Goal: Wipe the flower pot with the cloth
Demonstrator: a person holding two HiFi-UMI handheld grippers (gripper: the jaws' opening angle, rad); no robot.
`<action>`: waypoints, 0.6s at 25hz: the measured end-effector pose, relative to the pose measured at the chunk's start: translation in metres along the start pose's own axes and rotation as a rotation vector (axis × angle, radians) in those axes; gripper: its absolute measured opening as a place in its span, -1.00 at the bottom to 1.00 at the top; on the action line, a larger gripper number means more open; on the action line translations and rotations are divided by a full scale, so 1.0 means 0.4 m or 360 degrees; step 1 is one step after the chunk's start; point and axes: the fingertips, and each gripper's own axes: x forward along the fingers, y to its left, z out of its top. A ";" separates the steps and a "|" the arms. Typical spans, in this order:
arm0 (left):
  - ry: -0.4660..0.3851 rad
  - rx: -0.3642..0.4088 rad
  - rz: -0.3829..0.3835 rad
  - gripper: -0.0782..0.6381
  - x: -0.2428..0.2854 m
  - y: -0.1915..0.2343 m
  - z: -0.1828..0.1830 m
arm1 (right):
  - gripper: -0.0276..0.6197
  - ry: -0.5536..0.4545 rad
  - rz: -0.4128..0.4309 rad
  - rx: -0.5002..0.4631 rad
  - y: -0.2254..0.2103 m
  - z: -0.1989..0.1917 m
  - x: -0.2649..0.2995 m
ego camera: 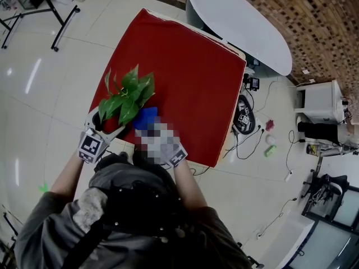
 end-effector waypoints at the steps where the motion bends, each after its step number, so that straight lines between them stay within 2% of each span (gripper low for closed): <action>1: -0.0015 -0.0010 0.0018 0.48 -0.001 0.004 -0.001 | -0.68 0.0002 0.0000 -0.0007 0.011 -0.004 0.004; 5: -0.0029 -0.0025 0.0046 0.48 0.014 0.007 -0.022 | -0.68 -0.0006 -0.0067 0.0032 0.017 -0.023 -0.017; 9: -0.0033 -0.0054 0.0100 0.48 0.065 -0.008 -0.007 | -0.68 -0.0041 -0.0209 0.0117 -0.065 -0.048 -0.082; 12: -0.0073 -0.0055 0.0175 0.48 0.091 0.003 0.018 | -0.68 -0.0076 -0.0278 0.0097 -0.136 -0.037 -0.091; 15: -0.0061 -0.0036 0.0170 0.48 0.114 0.013 0.027 | -0.68 -0.0070 -0.0280 0.0041 -0.195 -0.014 -0.071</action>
